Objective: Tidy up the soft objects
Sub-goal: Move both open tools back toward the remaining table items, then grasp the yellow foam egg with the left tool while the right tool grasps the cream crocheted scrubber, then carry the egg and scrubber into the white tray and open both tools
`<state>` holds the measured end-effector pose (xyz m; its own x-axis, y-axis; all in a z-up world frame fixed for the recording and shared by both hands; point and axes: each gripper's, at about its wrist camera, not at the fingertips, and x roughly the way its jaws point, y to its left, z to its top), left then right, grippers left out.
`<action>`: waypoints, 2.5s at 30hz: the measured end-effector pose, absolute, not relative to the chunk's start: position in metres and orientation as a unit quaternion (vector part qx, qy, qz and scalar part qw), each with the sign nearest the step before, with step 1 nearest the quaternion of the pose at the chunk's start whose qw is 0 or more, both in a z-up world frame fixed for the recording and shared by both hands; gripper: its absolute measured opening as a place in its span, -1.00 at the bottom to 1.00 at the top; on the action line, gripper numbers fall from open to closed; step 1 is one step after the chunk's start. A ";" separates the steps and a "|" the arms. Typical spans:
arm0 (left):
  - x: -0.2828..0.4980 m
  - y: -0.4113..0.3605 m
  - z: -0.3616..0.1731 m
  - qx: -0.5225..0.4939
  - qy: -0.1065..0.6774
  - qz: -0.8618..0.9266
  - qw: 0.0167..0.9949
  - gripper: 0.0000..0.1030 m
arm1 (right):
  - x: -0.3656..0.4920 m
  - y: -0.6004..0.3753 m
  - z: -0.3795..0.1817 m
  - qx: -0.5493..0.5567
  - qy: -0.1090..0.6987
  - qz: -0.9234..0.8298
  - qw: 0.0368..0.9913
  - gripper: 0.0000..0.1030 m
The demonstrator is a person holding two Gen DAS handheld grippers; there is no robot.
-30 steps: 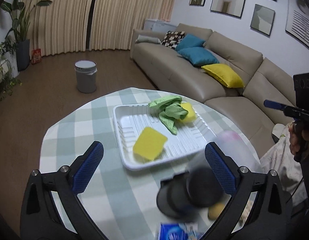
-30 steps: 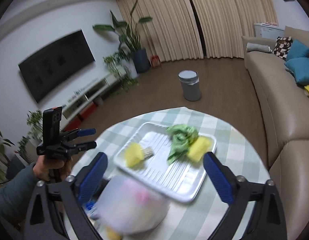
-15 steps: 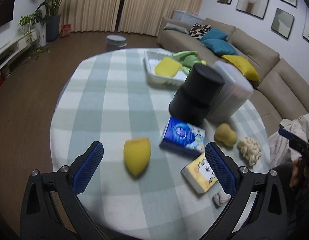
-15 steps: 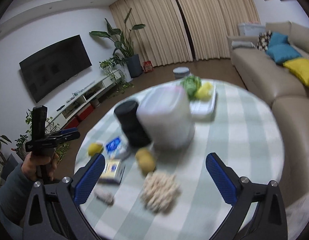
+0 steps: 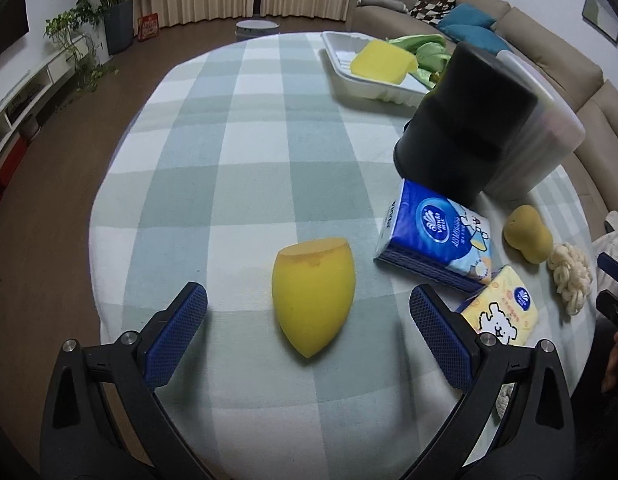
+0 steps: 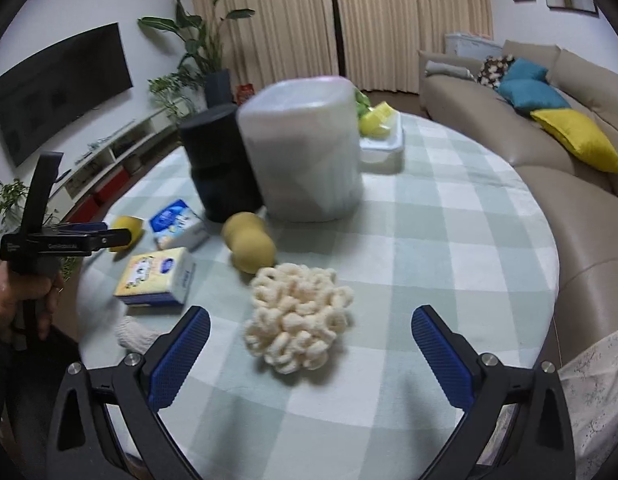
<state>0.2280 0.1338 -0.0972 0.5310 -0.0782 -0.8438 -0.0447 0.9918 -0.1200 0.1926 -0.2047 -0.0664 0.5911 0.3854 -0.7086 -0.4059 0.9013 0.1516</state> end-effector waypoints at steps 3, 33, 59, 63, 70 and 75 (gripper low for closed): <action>0.232 0.133 -0.101 -0.062 0.489 -0.007 0.870 1.00 | 0.200 -0.201 -0.072 -0.016 0.403 0.220 0.888 1.00; 0.227 0.111 -0.099 -0.012 0.465 0.020 0.885 -0.15 | 0.207 -0.172 -0.101 -0.078 0.400 0.198 0.891 -0.21; 0.182 0.102 -0.048 -0.057 0.404 -0.012 0.913 -0.34 | 0.190 -0.218 -0.048 -0.016 0.365 0.201 0.909 -0.48; 0.197 0.111 -0.015 -0.040 0.381 -0.013 0.924 -0.34 | 0.202 -0.247 -0.020 0.006 0.356 0.193 0.914 -0.48; 0.261 0.127 0.044 0.002 0.353 -0.012 0.936 -0.34 | 0.254 -0.291 0.042 -0.005 0.321 0.171 0.932 -0.48; 0.324 0.124 0.072 0.034 0.351 -0.021 0.936 -0.33 | 0.316 -0.309 0.080 -0.016 0.307 0.152 0.939 -0.48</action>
